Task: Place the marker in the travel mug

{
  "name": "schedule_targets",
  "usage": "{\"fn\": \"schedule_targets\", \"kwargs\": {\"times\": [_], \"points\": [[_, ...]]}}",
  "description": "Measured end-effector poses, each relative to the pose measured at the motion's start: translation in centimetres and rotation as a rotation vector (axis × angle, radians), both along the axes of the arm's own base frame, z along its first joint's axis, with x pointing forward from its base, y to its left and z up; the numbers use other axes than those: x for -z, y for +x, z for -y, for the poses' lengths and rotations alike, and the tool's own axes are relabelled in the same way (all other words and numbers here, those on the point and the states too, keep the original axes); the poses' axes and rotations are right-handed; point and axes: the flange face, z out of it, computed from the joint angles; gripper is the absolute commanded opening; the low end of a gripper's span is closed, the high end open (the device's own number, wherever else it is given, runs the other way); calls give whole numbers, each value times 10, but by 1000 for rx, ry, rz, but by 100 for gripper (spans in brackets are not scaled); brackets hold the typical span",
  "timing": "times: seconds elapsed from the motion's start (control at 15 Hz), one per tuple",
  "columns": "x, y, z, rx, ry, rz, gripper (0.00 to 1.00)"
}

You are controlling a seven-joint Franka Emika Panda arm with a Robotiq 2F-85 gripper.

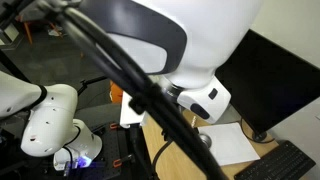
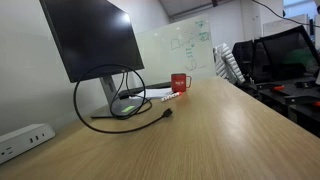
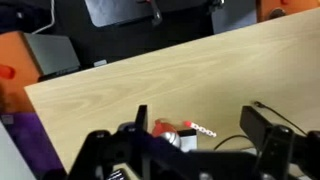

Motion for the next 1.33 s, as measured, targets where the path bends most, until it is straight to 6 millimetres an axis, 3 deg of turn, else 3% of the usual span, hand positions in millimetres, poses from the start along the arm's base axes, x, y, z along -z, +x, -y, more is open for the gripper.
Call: {"fn": "schedule_targets", "kwargs": {"times": [0.53,0.73,1.0,1.33], "points": [[0,0,0,-1,-1,0,100],[5,15,-15,-76,-14,0,100],[18,70,-64,-253,-83,31,100],[42,173,-98,-502,-200,181,100]]}}
